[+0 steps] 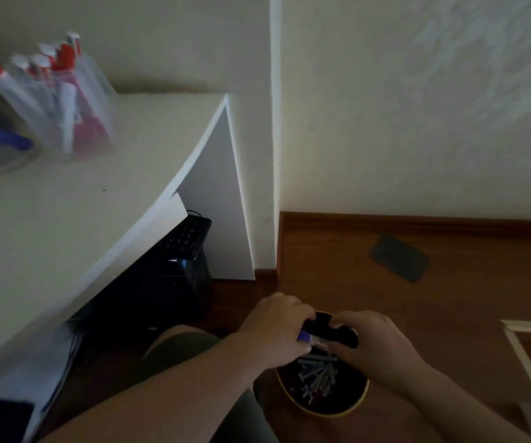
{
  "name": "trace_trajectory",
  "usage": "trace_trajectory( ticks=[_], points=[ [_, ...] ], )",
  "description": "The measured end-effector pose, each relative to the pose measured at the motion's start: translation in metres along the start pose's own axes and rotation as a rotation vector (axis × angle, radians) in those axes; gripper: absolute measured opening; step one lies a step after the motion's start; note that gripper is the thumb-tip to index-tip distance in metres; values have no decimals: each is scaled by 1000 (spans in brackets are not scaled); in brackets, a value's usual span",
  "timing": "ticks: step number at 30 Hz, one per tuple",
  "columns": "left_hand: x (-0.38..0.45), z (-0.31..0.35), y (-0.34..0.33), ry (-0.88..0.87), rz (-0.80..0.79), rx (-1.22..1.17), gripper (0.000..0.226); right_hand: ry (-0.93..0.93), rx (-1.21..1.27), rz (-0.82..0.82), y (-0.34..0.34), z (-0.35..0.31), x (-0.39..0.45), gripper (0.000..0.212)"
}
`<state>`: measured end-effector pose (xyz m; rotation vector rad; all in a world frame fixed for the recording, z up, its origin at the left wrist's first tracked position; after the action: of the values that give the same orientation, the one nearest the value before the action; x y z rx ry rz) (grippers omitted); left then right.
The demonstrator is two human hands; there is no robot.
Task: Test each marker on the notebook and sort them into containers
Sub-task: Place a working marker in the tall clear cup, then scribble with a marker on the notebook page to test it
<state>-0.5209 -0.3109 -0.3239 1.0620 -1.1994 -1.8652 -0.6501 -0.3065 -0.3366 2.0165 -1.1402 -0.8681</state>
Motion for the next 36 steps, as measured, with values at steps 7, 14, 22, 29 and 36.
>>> trace_trajectory(
  ticks=[7, 14, 22, 29, 36],
  points=[
    [-80, -20, 157, -37, 307, -29, 47, 350, 226, 215, 77, -151, 15, 18],
    [-273, -156, 294, 269, 649, 109, 39, 756, 353, 206, 97, -412, 40, 14],
    [-508, -345, 269, 857, 827, 109, 20, 887, 220, -121, -30, -633, 80, 24],
    [-593, -442, 232, 1207, 870, 25, 41, 918, 155, -184, -100, -708, 95, 16],
    [-584, -462, 221, 1188, 955, 6, 38, 969, 232, -80, -106, -699, 110, 11]
  ],
)
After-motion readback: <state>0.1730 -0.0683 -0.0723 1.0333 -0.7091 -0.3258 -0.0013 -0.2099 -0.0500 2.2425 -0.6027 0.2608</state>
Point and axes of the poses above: each hand's wrist, its own x-axis towards the middle knuckle, its own y-axis out of the back of the hand, z = x × y, the point moved 10 cm from there along x, towards the middle knuckle, and after that the axes turned 5 degrees about x, right-handed, at the moved point
